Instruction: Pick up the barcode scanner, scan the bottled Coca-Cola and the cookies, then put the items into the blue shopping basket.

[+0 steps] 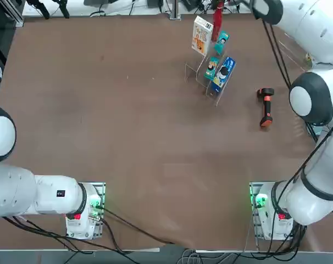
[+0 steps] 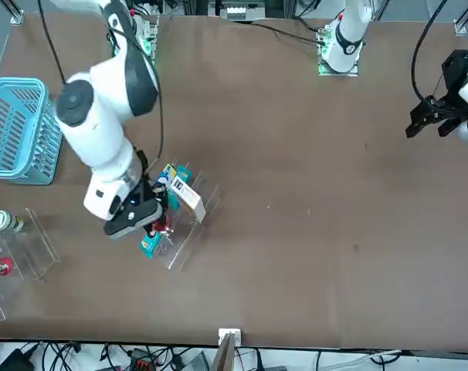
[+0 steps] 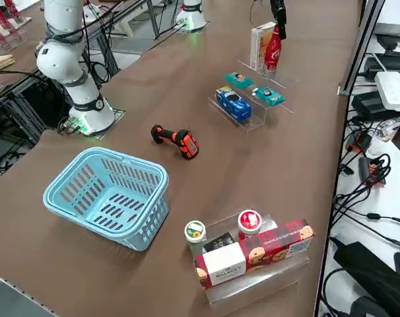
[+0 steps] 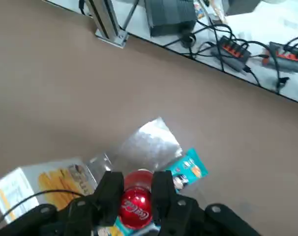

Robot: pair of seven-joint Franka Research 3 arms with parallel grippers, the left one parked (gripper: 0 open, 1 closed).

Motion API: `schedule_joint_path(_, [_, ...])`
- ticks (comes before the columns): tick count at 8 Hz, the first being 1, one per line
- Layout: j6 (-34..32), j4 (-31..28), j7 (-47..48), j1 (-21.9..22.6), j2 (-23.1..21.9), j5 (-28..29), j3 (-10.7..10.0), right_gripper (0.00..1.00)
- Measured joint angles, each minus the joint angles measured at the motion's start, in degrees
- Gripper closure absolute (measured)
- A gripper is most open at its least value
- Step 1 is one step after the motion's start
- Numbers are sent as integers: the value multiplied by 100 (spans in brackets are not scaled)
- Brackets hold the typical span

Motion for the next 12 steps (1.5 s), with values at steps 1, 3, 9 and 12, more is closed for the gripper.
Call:
schedule_joint_path(1, [-436,193,-251,-118,-38,11,-8,66])
schedule_joint_path(3, [-1116,352,-988,-478,-242,36,-22,66])
schedule_joint_path(9, [-1705,-1716,-4946,-3192,-2233,60,-113,66])
schedule_joint_path(12, [-1146,-3132,-6755,-4855,-2985,309,-140,66])
